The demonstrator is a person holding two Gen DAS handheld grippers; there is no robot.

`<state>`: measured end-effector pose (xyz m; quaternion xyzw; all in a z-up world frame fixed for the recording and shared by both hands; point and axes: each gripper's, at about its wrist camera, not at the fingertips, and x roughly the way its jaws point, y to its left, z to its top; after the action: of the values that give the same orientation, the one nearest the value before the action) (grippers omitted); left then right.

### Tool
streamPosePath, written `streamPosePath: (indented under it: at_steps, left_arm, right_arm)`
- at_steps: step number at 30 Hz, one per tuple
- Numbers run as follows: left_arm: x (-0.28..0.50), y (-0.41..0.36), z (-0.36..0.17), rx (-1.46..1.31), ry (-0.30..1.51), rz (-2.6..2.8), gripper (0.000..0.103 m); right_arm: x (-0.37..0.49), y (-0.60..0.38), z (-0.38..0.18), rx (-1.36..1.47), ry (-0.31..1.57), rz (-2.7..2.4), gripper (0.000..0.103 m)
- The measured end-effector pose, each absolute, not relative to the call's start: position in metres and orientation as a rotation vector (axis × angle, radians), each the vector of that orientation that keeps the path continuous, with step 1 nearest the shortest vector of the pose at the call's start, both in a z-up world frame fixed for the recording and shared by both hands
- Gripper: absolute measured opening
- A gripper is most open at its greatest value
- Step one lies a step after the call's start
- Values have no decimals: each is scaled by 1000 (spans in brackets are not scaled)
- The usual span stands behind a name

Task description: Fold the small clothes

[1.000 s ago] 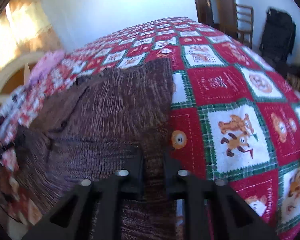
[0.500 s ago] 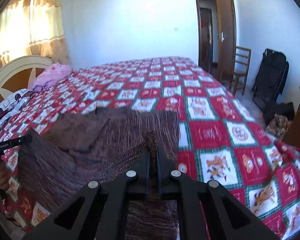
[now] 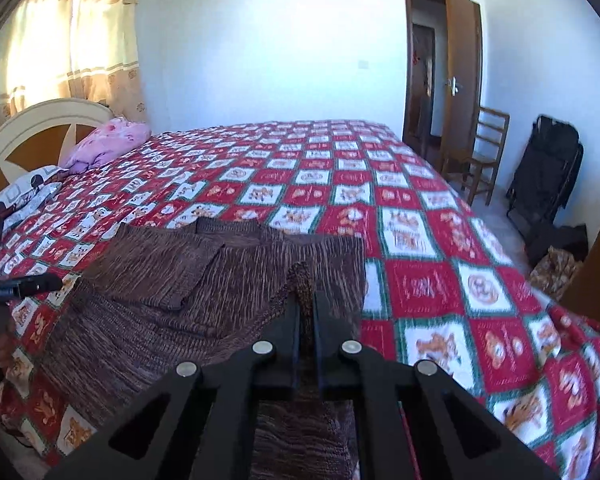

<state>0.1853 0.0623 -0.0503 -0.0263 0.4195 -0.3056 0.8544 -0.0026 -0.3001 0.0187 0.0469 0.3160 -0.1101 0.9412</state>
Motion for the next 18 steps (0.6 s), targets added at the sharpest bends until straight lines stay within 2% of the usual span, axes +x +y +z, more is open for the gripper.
streamPosePath:
  at_steps: [3, 4, 5, 6, 11, 12, 13, 14, 18]
  left_arm:
    - [187, 56, -60, 6, 886, -599, 85]
    - [187, 52, -62, 35, 873, -613, 71]
    - [186, 46, -64, 68, 874, -629, 53]
    - [186, 39, -68, 105, 892, -640, 49]
    - [189, 24, -79, 148, 908, -627, 48]
    - [189, 25, -78, 130, 909, -639, 45]
    - [189, 26, -78, 121, 913, -647, 23]
    - [189, 25, -79, 117, 925, -653, 6]
    - [182, 23, -77, 147, 897, -654, 5]
  right_arm:
    - [-4, -303, 13, 123, 656, -226, 5]
    - [-5, -304, 12, 129, 657, -227, 5]
    - [-5, -305, 11, 132, 657, -228, 5]
    - [-5, -305, 11, 135, 658, -228, 5]
    - [-7, -303, 8, 138, 665, -229, 5]
    - [-7, -303, 7, 139, 668, -229, 5]
    - [-7, -303, 7, 140, 670, -229, 5]
    - [-7, -304, 6, 137, 673, -232, 5]
    - [-7, -306, 8, 134, 673, -248, 5]
